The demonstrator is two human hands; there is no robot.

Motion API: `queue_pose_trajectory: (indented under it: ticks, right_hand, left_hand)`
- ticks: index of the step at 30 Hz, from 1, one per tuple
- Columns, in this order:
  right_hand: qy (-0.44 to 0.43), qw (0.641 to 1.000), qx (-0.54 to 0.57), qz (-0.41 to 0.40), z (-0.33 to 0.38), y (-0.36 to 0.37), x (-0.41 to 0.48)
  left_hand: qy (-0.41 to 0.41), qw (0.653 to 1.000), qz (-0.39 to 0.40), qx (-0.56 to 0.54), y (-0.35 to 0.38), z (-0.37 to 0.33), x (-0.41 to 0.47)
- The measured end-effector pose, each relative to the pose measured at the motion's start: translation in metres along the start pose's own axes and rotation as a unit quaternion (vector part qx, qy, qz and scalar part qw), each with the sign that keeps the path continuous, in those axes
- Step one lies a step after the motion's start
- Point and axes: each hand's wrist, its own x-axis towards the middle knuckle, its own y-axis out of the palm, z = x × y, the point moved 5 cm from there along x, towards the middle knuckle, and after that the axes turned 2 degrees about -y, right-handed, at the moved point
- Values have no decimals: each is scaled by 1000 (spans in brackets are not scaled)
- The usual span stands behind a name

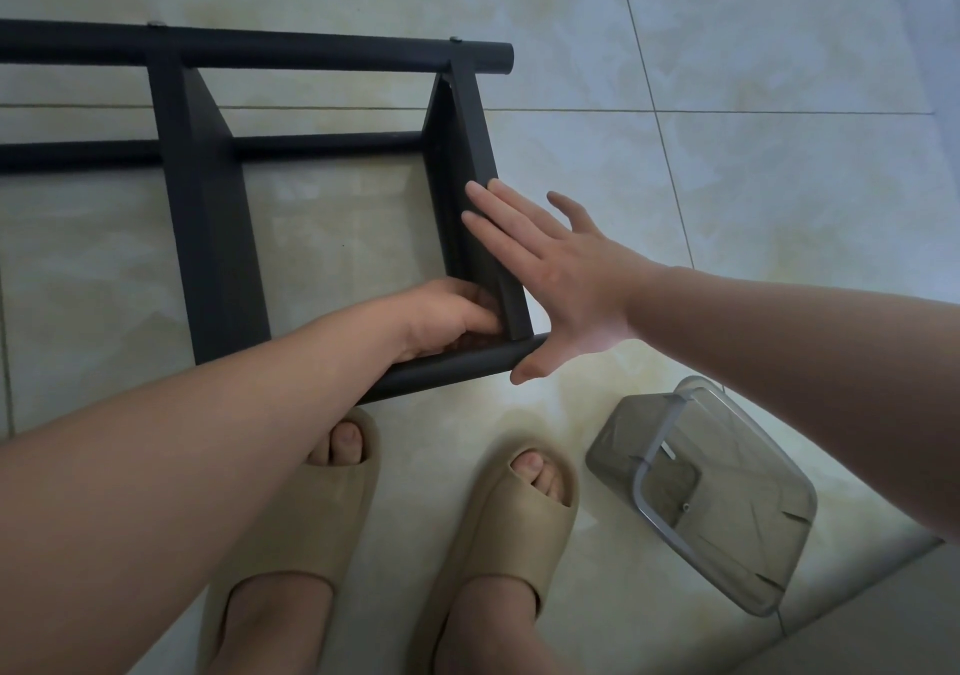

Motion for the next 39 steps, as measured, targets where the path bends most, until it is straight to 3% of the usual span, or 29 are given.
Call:
queue_pose_trajectory:
  ticks: [4, 12, 22, 30, 39]
  right_hand:
    - [0, 1000, 5, 0, 0, 0, 0]
    - [-2, 1000, 4, 2, 1, 1, 1]
    - [-7, 1000, 2, -3, 1, 3, 2]
    - [-6, 1000, 0, 0, 2, 3, 2]
    - [-5, 1000, 7, 6, 2, 2, 2]
  left_hand:
    - [-11, 1000, 9, -28, 2, -1, -1]
    - [7, 998, -7, 55, 0, -3, -2]
    - [-16, 999, 31, -41, 2, 1, -2]
    - [-8, 1000, -2, 23, 0, -1, -3]
    - [-26, 998, 27, -47, 2, 2, -3]
